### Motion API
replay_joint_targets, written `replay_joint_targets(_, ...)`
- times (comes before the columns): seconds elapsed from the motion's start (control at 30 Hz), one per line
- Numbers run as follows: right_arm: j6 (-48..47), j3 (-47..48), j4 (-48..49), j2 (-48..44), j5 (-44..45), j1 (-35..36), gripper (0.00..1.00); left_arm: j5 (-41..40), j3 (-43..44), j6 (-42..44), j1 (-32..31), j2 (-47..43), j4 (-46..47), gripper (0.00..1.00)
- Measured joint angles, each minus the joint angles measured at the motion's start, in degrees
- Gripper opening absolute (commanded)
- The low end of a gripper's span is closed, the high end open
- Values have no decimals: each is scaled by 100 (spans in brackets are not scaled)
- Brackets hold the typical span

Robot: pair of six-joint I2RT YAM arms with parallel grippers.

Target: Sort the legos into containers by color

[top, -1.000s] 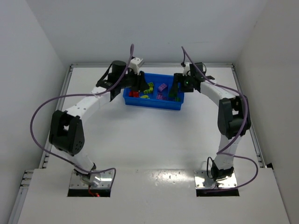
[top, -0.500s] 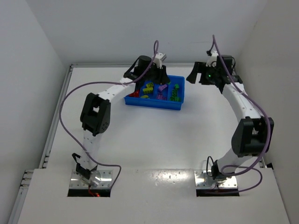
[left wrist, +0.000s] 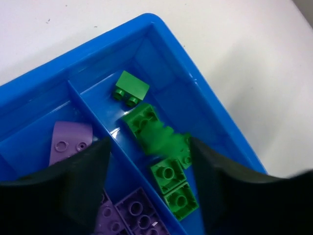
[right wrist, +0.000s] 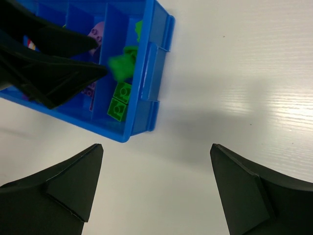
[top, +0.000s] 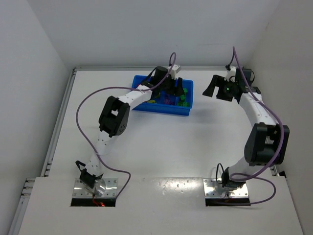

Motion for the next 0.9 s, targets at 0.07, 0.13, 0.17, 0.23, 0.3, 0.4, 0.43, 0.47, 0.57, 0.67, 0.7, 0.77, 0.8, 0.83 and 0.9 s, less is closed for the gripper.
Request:
replay_joint_targets(0.07, 2, -37, 37, -35, -111, 0, 91, -37, 114, -7, -2, 98, -11, 89)
replay_joint_targets(0.13, 4, -72, 68, -66, -197, 0, 91, -79, 177, -26, -2, 120, -22, 100)
replay_joint_targets(0.17, 7, -96, 98, -79, -225, 0, 91, -90, 227, -31, -2, 120, -20, 100)
replay_joint_targets(0.23, 7, -144, 138, -98, -262, 7, 91, -107, 352, -39, -4, 120, -4, 100)
replay_joint_targets(0.3, -48, -144, 151, -98, -278, 50, 95, -144, 474, -26, -7, 94, -15, 100)
replay_joint_targets(0.4, -210, -83, 164, -94, -245, 184, 98, -168, 501, -22, 31, -138, -162, 100)
replay_joint_targets(0.43, -260, -20, 162, -90, -240, 254, 100, -168, 492, -22, 39, -219, -216, 100)
replay_joint_targets(0.47, -326, 116, 90, -59, -238, 352, 100, -168, 376, -22, 63, -393, -214, 100)
replay_joint_targets(0.57, -446, 667, 87, 153, -264, 592, 100, -153, -160, -26, 245, -1176, -380, 100)
replay_joint_targets(0.67, -487, 1244, 96, 496, -343, 861, 100, -146, -697, 87, 610, -2055, -468, 100)
replay_joint_targets(0.7, -485, 1362, 105, 603, -358, 931, 100, -188, -850, 144, 752, -2306, -503, 100)
replay_joint_targets(0.77, -479, 1600, 66, 866, -398, 1102, 100, -337, -1139, 264, 1062, -2771, -592, 100)
replay_joint_targets(0.8, -479, 1694, 48, 999, -407, 1176, 100, -431, -1294, 308, 1222, -2973, -643, 100)
replay_joint_targets(0.83, -479, 1810, -7, 1163, -417, 1261, 100, -492, -1438, 337, 1379, -3139, -695, 100)
replay_joint_targets(0.9, -472, 2031, -149, 1473, -431, 1388, 100, -581, -1729, 372, 1652, -3373, -754, 100)
